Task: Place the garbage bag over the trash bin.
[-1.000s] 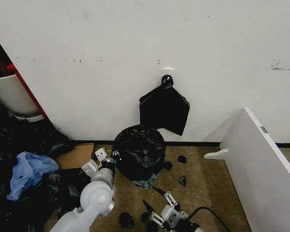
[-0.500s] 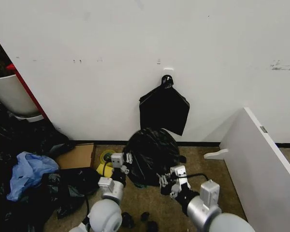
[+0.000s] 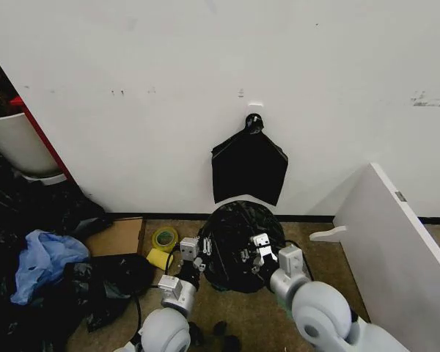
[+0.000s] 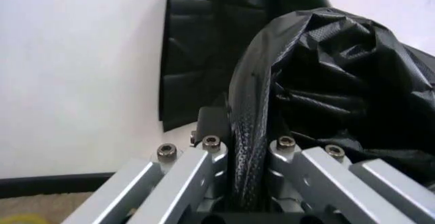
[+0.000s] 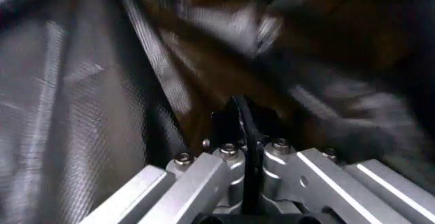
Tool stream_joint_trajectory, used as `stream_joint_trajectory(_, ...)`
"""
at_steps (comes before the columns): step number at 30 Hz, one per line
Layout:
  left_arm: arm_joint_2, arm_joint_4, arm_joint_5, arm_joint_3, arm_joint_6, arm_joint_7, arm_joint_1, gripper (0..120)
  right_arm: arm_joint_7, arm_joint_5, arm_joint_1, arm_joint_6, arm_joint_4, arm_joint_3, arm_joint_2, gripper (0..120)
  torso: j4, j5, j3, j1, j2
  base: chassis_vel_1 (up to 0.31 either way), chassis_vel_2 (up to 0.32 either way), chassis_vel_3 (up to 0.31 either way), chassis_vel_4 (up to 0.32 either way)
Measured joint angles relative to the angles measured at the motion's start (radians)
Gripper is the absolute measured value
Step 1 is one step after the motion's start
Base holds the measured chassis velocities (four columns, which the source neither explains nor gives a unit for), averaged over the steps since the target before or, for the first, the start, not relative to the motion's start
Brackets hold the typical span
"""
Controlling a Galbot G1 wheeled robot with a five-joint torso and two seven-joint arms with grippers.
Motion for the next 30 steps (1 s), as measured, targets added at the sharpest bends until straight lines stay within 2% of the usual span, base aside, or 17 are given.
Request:
stream_joint_trajectory(3, -0.004, 0.002, 0.002, 0.009, 0.000, 0.004, -0.004, 4, -0.002, -0.048, 0.010, -0.004, -0.028, -0.022, 0.010, 0, -0.0002, 0.0000, 0.000, 0.000, 0.000, 0.000, 0.000, 0.000, 0.000)
stream_joint_trajectory(8, -0.008, 0.017, 0.047, 0.035, -0.017, 0.021, -0.005, 4, -0.045, -0.244, 0.050, -0.002, -0.109, -0.074, 0.029, 0, 0.0000, 0.0001, 0.000, 0.000, 0.000, 0.000, 0.000, 0.000, 0.000)
stream_joint_trajectory(14, -0.014, 0.013, 0.051, 0.057, -0.018, 0.030, -0.001, 4, -0.079, -0.350, 0.060, 0.000, -0.161, -0.102, 0.020, 0, -0.0002, 0.0000, 0.000, 0.000, 0.000, 0.000, 0.000, 0.000, 0.000)
stream_joint_trajectory(19, -0.009, 0.002, 0.051, 0.061, -0.018, 0.035, 0.001, 4, -0.075, -0.372, 0.062, -0.001, -0.202, -0.102, 0.019, 0, -0.0001, 0.0001, 0.000, 0.000, 0.000, 0.000, 0.000, 0.000, 0.000)
stream_joint_trajectory(23, -0.001, -0.005, 0.053, 0.064, -0.021, 0.041, 0.004, 4, -0.077, -0.394, 0.055, -0.061, -0.202, -0.123, 0.015, 0, -0.0002, 0.0000, 0.000, 0.000, 0.000, 0.000, 0.000, 0.000, 0.000)
stream_joint_trajectory(30, 0.005, -0.006, 0.073, 0.073, -0.028, 0.049, 0.009, 4, -0.079, -0.395, 0.082, -0.041, -0.233, -0.142, 0.046, 0, 0.0001, 0.0000, 0.000, 0.000, 0.000, 0.000, 0.000, 0.000, 0.000)
